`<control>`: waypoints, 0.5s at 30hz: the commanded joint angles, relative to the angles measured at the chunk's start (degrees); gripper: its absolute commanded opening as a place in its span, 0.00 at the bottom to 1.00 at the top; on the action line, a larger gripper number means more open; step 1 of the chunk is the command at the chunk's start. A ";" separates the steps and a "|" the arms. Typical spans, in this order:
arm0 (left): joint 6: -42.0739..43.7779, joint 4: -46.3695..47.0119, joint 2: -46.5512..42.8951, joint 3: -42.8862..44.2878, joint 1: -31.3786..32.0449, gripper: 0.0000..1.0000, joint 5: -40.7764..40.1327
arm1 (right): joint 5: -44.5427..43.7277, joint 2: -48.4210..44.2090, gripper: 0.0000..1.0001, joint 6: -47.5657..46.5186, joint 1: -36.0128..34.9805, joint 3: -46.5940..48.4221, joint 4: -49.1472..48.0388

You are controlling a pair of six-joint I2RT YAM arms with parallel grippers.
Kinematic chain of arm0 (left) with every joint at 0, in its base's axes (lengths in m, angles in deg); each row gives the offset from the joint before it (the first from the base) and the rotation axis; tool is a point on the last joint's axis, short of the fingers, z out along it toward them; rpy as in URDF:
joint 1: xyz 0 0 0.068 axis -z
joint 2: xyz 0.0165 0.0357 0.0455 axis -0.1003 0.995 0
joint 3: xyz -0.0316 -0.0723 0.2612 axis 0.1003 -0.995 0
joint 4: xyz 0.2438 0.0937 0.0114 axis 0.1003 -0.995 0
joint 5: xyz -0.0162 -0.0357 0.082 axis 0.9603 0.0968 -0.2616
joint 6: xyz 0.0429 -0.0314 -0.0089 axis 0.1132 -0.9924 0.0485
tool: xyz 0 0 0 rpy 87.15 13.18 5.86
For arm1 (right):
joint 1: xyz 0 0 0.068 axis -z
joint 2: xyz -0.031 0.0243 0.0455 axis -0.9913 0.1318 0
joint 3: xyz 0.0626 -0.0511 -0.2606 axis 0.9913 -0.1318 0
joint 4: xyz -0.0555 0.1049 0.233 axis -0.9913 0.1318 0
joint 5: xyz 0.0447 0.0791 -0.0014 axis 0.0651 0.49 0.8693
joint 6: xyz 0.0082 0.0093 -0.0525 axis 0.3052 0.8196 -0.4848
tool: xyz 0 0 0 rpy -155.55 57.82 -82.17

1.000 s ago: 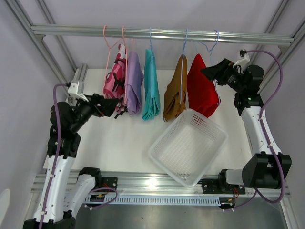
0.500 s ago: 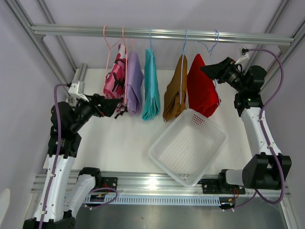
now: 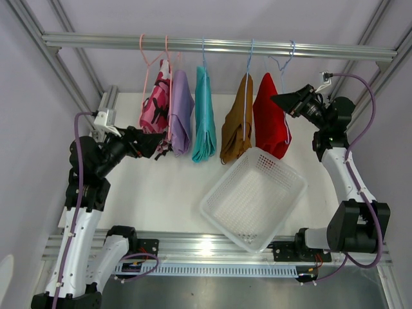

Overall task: Remove the trousers from the hanger
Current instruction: Pick up the hanger from the clothesline.

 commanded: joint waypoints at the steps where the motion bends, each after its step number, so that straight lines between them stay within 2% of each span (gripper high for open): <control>1: -1.38 2.09 0.32 -0.06 -0.28 0.99 1.87 | 2.28 0.46 0.29 3.22 0.22 0.05 -7.24; 10: -1.47 2.09 0.49 0.03 -0.28 0.99 2.13 | 2.19 -0.59 0.18 2.61 0.22 6.10 -4.09; 14: -1.47 2.17 0.49 0.03 -0.28 0.99 2.31 | 1.40 -1.30 0.00 0.32 0.22 9.45 0.48; 15: -1.56 2.09 0.49 0.12 -0.28 0.99 2.31 | 1.05 -1.38 0.00 -0.03 0.22 9.98 1.79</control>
